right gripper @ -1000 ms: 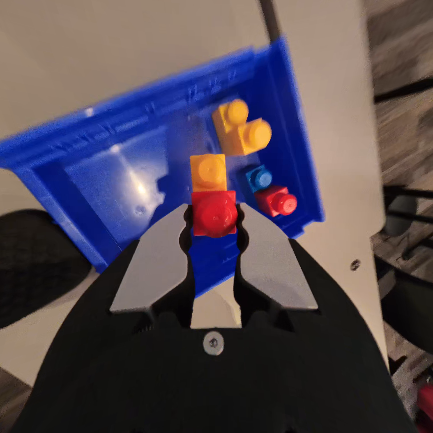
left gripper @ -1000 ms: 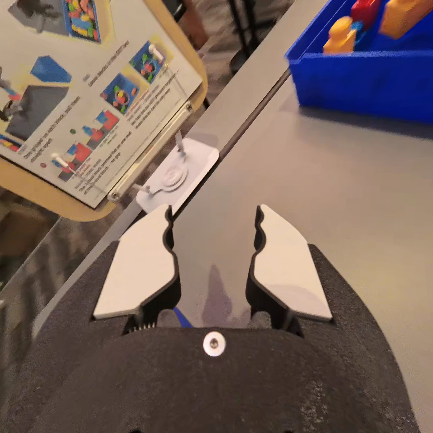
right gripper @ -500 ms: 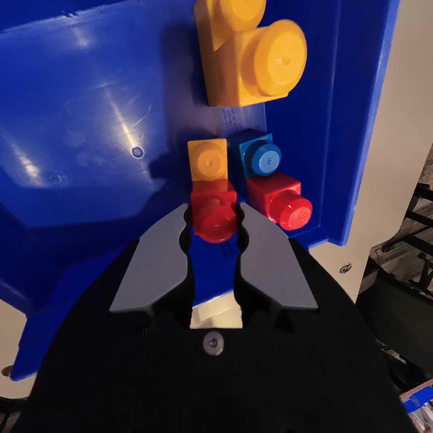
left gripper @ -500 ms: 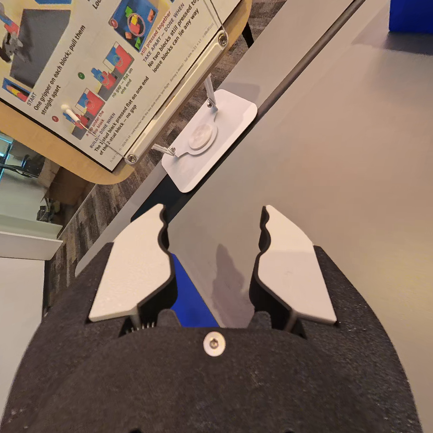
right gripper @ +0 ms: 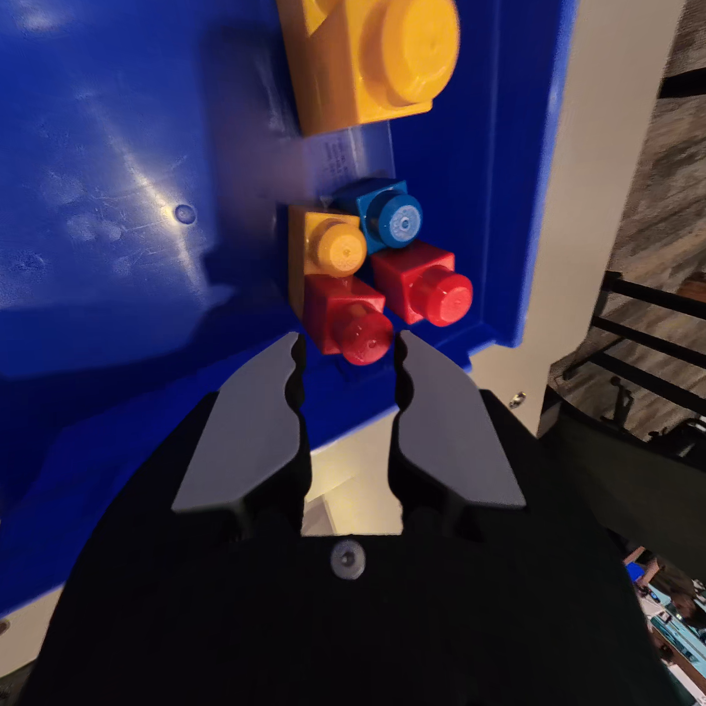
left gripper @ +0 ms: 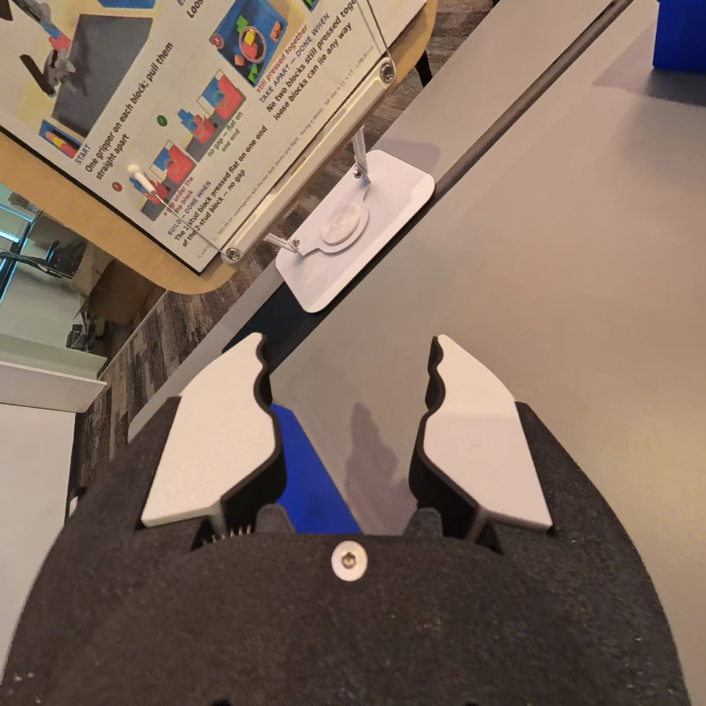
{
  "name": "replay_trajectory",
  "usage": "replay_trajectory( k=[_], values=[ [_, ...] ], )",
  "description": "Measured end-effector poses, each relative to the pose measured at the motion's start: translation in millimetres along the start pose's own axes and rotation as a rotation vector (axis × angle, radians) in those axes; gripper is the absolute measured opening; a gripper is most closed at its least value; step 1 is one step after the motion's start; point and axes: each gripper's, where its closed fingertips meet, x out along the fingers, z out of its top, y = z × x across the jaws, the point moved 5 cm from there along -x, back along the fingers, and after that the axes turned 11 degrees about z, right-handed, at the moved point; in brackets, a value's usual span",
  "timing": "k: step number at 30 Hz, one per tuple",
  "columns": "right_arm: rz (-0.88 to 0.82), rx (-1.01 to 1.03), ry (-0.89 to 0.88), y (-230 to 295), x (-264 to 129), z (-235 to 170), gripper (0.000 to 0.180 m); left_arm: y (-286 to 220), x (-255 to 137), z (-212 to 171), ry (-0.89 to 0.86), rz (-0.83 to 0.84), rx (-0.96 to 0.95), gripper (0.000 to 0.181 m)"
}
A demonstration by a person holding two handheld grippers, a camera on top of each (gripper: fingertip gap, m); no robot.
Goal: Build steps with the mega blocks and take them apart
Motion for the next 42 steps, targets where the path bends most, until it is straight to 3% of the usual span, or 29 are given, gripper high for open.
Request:
replay_trajectory(
  k=[8, 12, 17, 22, 26, 30, 42],
  values=[
    [-0.225, 0.036, -0.284, 12.0, -83.7, 20.4, 0.051, 47.7, -24.0, 0.4, -0.010, -0.007, -0.150, 0.081],
    [-0.362, 0.105, -0.665, 22.3, -143.9, 54.7, 0.054, 91.7, -50.8, -10.0, 0.009, 0.025, -0.210, 0.077],
    [-0.362, 0.098, -1.211, 58.9, -204.2, 114.5, 0.061, 135.9, -85.0, -48.1, 0.120, 0.013, -0.264, 0.070],
    [-0.271, 0.035, -1.539, 105.7, -230.3, 179.9, 0.063, 134.4, -98.8, -112.2, 0.432, -0.165, -0.244, 0.069],
    [-0.149, -0.076, -1.587, 135.0, -231.2, 235.6, 0.063, 125.9, -84.3, -147.6, 0.626, -0.241, -0.242, 0.063],
    [-0.127, -0.156, -1.466, 154.0, -211.2, 270.2, 0.063, 110.5, -65.9, -165.9, 0.827, -0.311, -0.345, 0.059],
    [-0.077, -0.198, -1.323, 162.5, -173.0, 273.2, 0.063, 85.2, -20.7, -208.4, 1.141, -0.234, -0.308, 0.061]
  ],
)
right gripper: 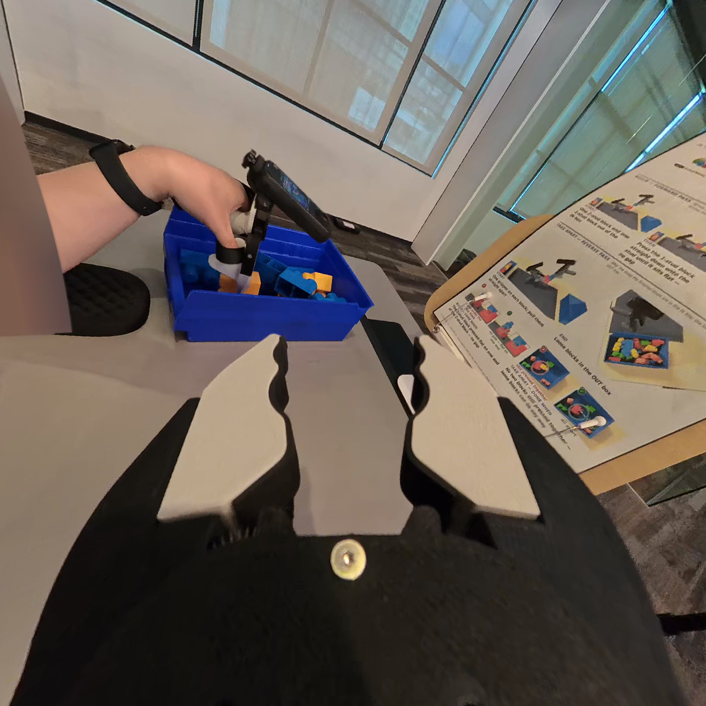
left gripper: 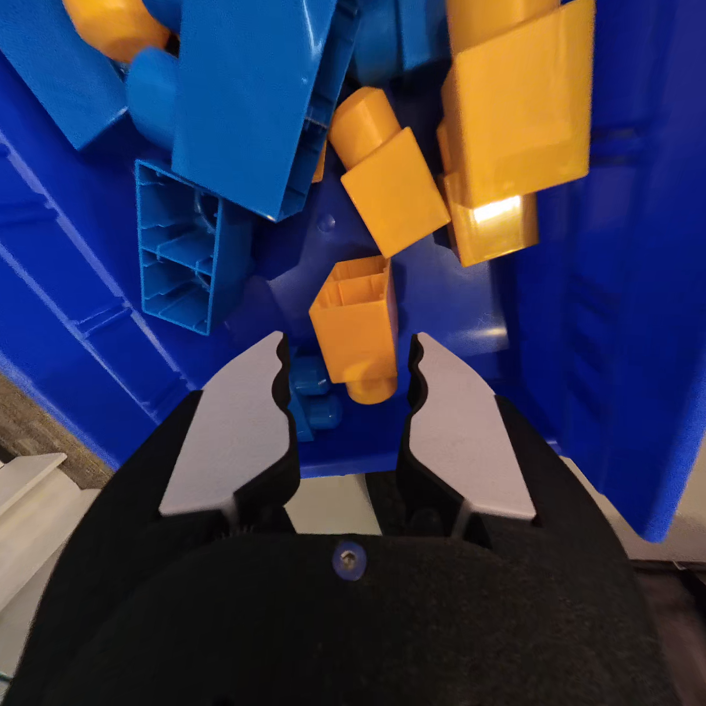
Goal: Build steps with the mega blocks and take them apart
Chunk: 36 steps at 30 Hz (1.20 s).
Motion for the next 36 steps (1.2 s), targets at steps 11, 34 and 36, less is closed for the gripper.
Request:
replay_trajectory(
  k=[11, 34, 36],
  values=[
    [0.070, -0.069, -0.004, 13.3, 30.3, -19.7, 0.063, 2.6, -66.3, 1.8, -0.380, -0.250, 0.027, 0.038],
    [-0.425, -1.241, 0.132, 80.3, 77.5, -48.2, 0.045, -169.2, -178.1, 14.3, -0.586, -1.488, 0.431, 0.038],
    [-0.389, -1.190, 0.120, 80.9, 77.0, -46.7, 0.044, -167.6, -176.3, 16.0, -0.590, -1.461, 0.431, 0.041]
  ],
)
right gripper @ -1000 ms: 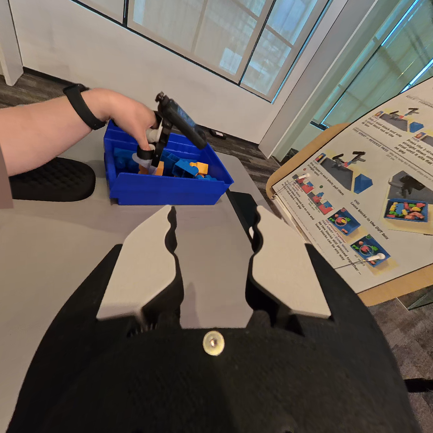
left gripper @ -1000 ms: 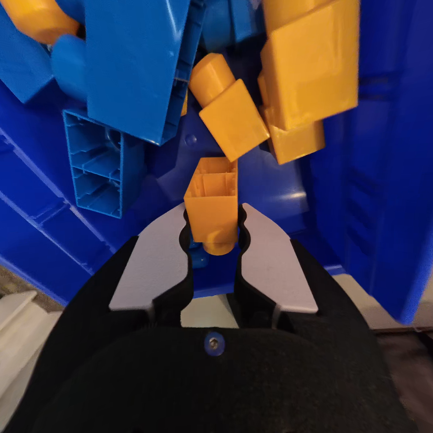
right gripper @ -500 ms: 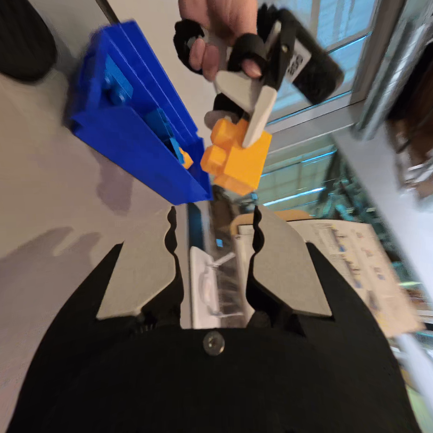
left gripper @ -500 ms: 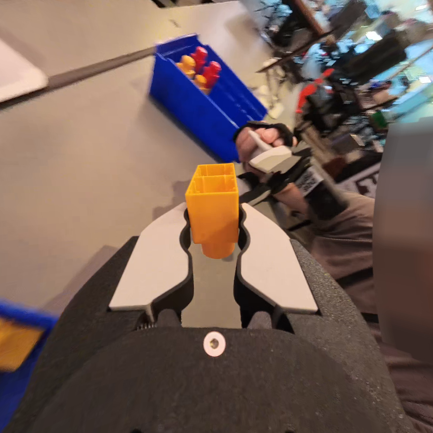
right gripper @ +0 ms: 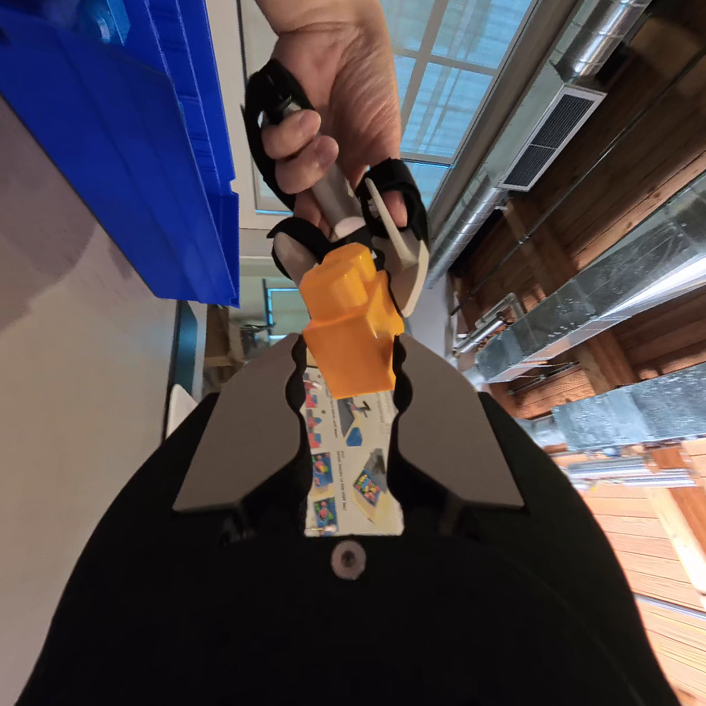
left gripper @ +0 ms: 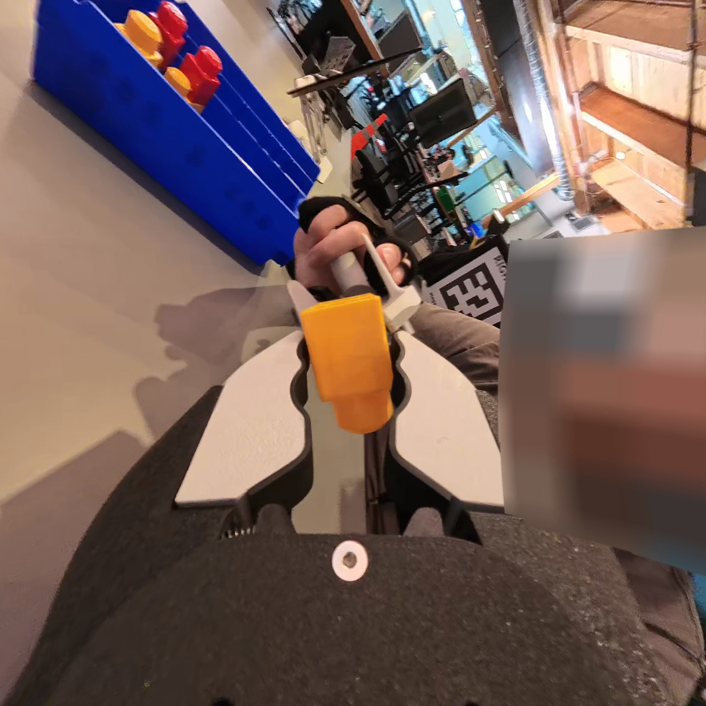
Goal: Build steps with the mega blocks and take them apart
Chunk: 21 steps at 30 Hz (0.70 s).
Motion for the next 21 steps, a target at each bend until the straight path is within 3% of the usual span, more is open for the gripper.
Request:
replay_trajectory(
  k=[4, 7, 12, 14, 17, 21],
  values=[
    [0.078, 0.258, -0.108, -10.4, -5.3, -0.5, 0.037, 6.4, -13.2, 9.8, -0.098, 0.084, 0.029, 0.050],
    [0.207, 0.576, -0.213, -16.9, -2.6, -4.9, 0.037, 13.1, -25.6, 9.4, -0.105, 0.125, 0.015, 0.054],
    [0.650, 1.587, -0.305, 5.4, 26.7, -32.9, 0.036, 30.0, -80.5, 11.8, -0.210, 0.435, 0.033, 0.053],
    [0.775, 1.880, -0.290, 31.1, 34.4, -44.7, 0.036, 27.7, -104.9, 6.4, -0.228, 0.522, 0.042, 0.051],
    [0.880, 2.081, -0.178, 68.5, 39.6, -55.4, 0.036, 32.0, -136.8, -11.2, -0.185, 0.696, 0.037, 0.050],
    [1.054, 2.365, -0.116, 101.9, 40.7, -51.3, 0.037, 55.8, -162.3, -46.9, 0.013, 0.882, 0.010, 0.048]
  ],
)
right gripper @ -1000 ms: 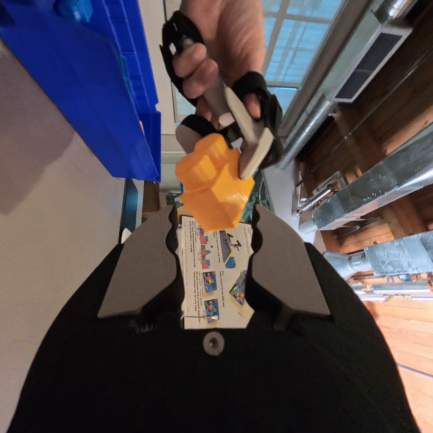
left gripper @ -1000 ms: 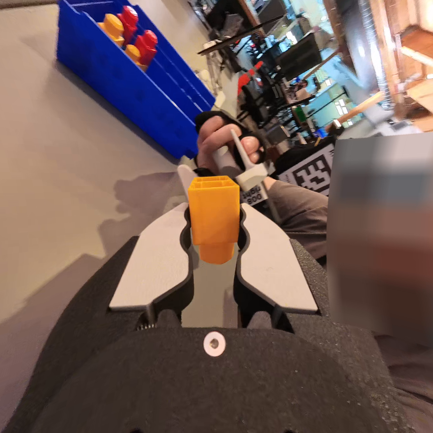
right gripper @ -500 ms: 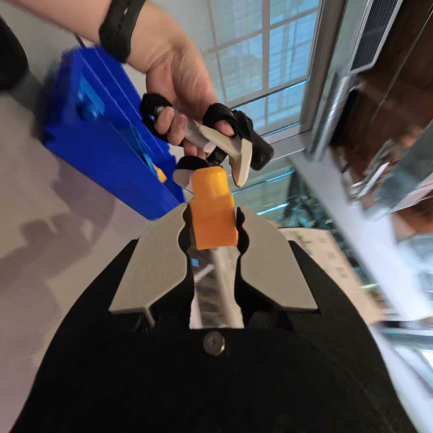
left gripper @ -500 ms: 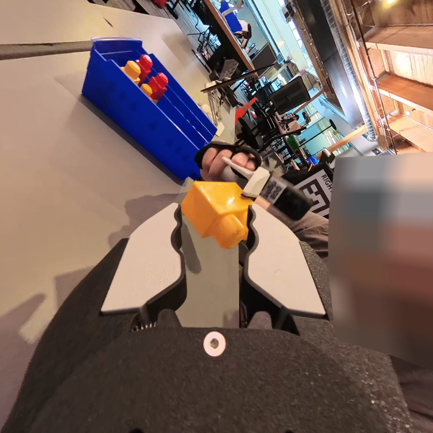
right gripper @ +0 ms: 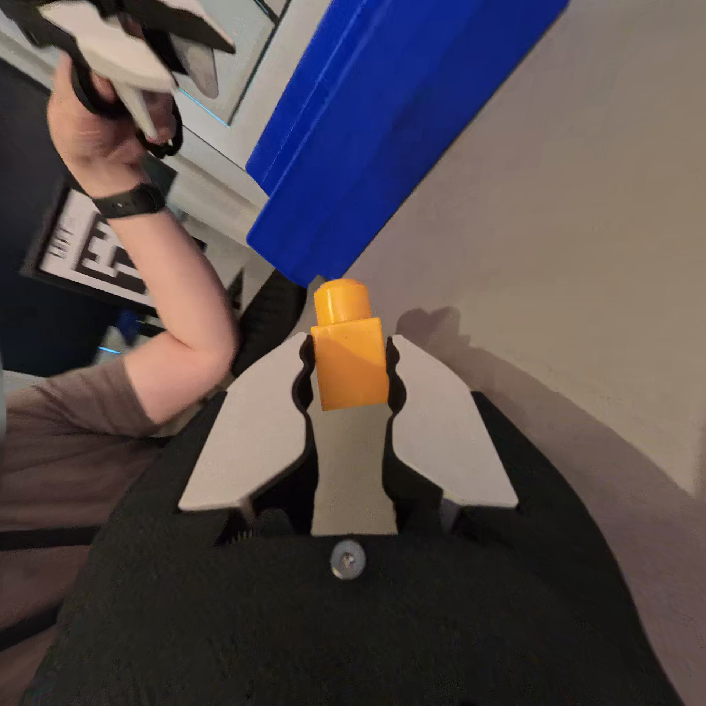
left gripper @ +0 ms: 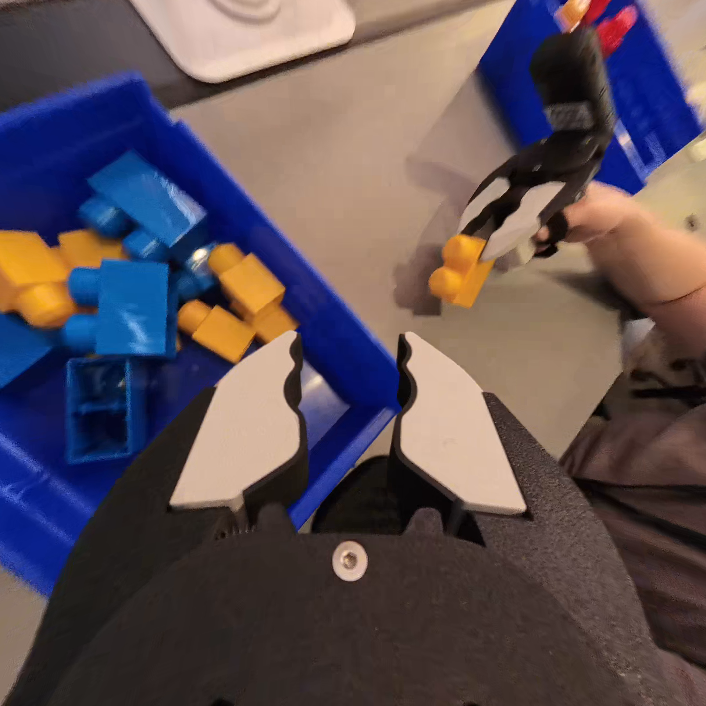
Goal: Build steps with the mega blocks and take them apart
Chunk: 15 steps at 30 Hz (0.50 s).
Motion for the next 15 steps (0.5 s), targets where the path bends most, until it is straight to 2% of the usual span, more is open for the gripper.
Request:
replay_trajectory(
  k=[4, 8, 12, 15],
  values=[
    [-0.013, 0.130, 0.043, -23.8, 2.0, -13.8, 0.036, 23.5, 19.6, -13.5, 0.106, 0.037, -0.050, 0.046],
    [-0.083, 0.103, 0.074, -33.2, -3.9, -13.8, 0.037, 29.1, 51.0, -7.5, 0.142, 0.055, -0.027, 0.052],
    [-0.150, 0.042, 0.119, -39.8, -8.8, -13.6, 0.033, 38.7, 79.3, -8.9, 0.240, 0.234, 0.075, 0.067],
    [-0.156, 0.019, 0.128, -39.2, -10.6, -10.1, 0.043, 41.7, 94.1, -9.8, 0.289, 0.341, 0.149, 0.070]
  ],
)
